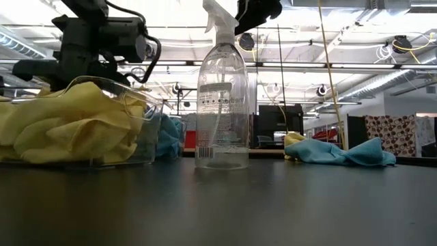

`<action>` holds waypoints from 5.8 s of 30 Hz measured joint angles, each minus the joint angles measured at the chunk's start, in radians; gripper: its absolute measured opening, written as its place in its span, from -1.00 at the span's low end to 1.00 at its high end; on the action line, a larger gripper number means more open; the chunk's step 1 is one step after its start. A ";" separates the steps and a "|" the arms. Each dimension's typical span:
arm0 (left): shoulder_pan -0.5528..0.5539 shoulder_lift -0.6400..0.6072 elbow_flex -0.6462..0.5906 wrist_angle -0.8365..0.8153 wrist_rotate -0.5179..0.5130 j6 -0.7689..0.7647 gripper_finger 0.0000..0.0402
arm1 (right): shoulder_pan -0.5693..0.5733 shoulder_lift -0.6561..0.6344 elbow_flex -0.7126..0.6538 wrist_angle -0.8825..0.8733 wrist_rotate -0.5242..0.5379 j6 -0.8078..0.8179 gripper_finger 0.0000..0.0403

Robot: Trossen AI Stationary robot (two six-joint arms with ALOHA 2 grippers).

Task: Sort microfiber towel by color & place in baskets
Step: Put the yellow microfiber cloth into the bottom transparent bin, then put the blue microfiber cloth into the top transparent bin

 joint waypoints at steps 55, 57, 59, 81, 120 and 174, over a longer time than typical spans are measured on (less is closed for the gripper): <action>-0.004 -0.188 0.469 -0.079 -0.361 0.093 0.49 | -0.119 0.000 0.001 -0.334 0.011 0.096 0.48; -0.004 -0.188 0.469 -0.004 -0.361 0.128 0.49 | -0.140 0.000 0.001 -0.380 0.005 0.107 0.48; -0.004 -0.188 0.469 0.059 -0.361 0.166 0.49 | -0.163 0.000 -0.002 -0.420 0.002 0.122 0.48; -0.004 -0.177 0.268 0.501 -0.088 0.309 0.49 | -0.345 0.000 -0.537 -0.386 -0.045 0.233 0.48; -0.004 -0.169 0.260 0.553 -0.068 0.354 0.49 | -0.286 -0.079 -0.880 -0.043 -0.075 0.234 -0.90; 0.222 -0.036 0.262 1.227 0.065 0.259 0.49 | -0.072 -0.448 -0.579 0.649 -0.235 -0.090 -0.99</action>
